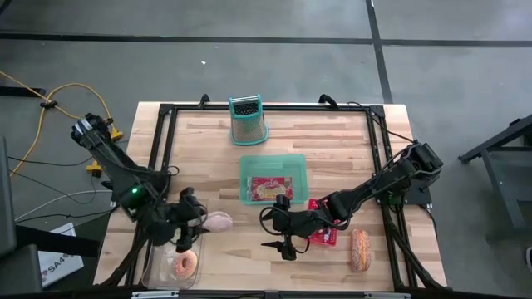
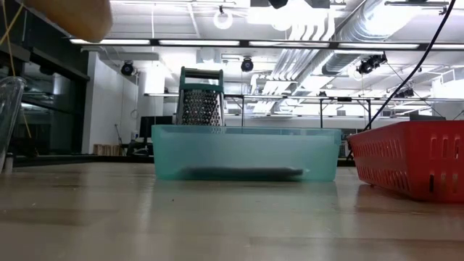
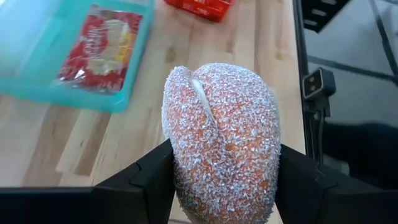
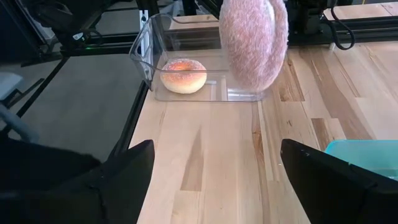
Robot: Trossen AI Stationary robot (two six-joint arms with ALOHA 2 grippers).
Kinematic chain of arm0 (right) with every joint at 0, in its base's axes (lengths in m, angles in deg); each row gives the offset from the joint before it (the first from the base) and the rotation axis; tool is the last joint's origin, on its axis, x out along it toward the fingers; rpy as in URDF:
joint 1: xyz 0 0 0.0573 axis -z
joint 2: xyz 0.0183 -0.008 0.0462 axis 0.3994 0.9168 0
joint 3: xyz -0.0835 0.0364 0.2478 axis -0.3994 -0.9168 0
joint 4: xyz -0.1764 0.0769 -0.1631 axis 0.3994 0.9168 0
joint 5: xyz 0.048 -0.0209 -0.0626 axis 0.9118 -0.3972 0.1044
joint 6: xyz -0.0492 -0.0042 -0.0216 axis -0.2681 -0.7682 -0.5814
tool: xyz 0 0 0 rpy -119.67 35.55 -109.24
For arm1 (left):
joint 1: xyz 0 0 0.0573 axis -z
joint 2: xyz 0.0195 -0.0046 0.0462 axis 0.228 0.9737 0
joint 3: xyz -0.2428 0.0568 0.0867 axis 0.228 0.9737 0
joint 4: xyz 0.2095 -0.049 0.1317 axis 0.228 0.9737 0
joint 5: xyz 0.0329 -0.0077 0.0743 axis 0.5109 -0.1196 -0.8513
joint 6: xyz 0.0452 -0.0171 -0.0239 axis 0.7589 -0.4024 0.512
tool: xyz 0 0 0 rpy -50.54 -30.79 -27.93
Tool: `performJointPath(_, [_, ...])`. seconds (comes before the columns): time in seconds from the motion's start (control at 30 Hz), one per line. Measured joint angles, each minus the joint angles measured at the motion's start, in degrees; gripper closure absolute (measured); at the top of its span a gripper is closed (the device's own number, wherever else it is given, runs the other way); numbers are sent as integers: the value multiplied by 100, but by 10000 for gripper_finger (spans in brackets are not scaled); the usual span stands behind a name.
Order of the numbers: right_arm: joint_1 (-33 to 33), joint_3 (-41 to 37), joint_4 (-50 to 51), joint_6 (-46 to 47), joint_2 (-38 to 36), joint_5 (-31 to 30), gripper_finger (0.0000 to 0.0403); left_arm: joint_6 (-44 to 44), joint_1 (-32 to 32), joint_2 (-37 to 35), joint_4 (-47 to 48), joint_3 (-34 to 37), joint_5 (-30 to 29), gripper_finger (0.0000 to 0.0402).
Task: Pick & Place Food Item
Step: Put the left bread into the transparent bin
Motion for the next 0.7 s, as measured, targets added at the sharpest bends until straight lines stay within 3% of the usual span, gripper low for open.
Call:
performJointPath(0.33, [0, 0, 0, 0, 0, 0, 64, -2303, 1557, -6, 871, 79, -1588, 193])
performJointPath(0.5, [0, 0, 0, 0, 0, 0, 64, -3120, 2226, -6, 1338, 79, -1776, 193])
performJointPath(0.7, [1, 0, 0, -1, 0, 0, 64, -3206, 2928, -4, 1857, 79, -1769, 193])
